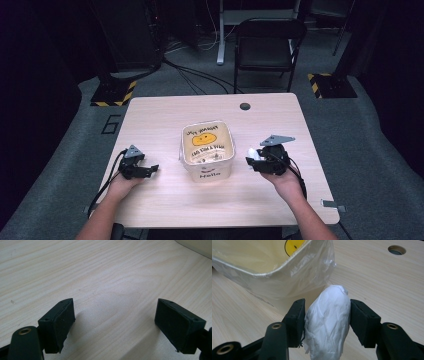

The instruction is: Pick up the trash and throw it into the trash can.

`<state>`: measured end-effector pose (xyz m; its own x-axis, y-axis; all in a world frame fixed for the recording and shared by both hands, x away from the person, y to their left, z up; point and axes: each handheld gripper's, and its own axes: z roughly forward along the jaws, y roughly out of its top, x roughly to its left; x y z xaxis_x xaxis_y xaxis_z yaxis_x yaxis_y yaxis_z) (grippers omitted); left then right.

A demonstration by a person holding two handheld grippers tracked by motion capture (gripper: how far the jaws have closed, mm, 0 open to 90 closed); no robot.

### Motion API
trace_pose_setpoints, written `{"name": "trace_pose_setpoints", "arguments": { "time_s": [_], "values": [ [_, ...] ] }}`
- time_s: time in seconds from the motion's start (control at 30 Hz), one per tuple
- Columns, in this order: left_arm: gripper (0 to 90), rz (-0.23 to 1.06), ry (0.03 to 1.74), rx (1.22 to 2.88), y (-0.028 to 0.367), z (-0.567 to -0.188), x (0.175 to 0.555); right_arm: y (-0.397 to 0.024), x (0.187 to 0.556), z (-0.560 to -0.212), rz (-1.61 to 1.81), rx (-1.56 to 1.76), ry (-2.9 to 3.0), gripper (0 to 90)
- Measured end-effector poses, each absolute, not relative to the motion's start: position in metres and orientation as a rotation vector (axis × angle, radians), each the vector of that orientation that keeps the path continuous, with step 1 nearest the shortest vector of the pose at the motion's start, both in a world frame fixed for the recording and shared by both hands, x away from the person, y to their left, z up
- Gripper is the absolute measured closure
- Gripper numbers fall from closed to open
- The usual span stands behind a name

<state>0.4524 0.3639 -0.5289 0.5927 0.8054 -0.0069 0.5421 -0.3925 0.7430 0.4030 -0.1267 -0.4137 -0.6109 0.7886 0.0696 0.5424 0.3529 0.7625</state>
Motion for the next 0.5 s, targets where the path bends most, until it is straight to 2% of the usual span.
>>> {"name": "trace_pose_setpoints", "arguments": {
  "time_s": [0.5],
  "values": [
    [16.5,0.468,1.064,2.091,0.364,-0.529,0.452,-0.123,0.406,-0.384,1.144,1.115,2.306,47.2]
  ]
}}
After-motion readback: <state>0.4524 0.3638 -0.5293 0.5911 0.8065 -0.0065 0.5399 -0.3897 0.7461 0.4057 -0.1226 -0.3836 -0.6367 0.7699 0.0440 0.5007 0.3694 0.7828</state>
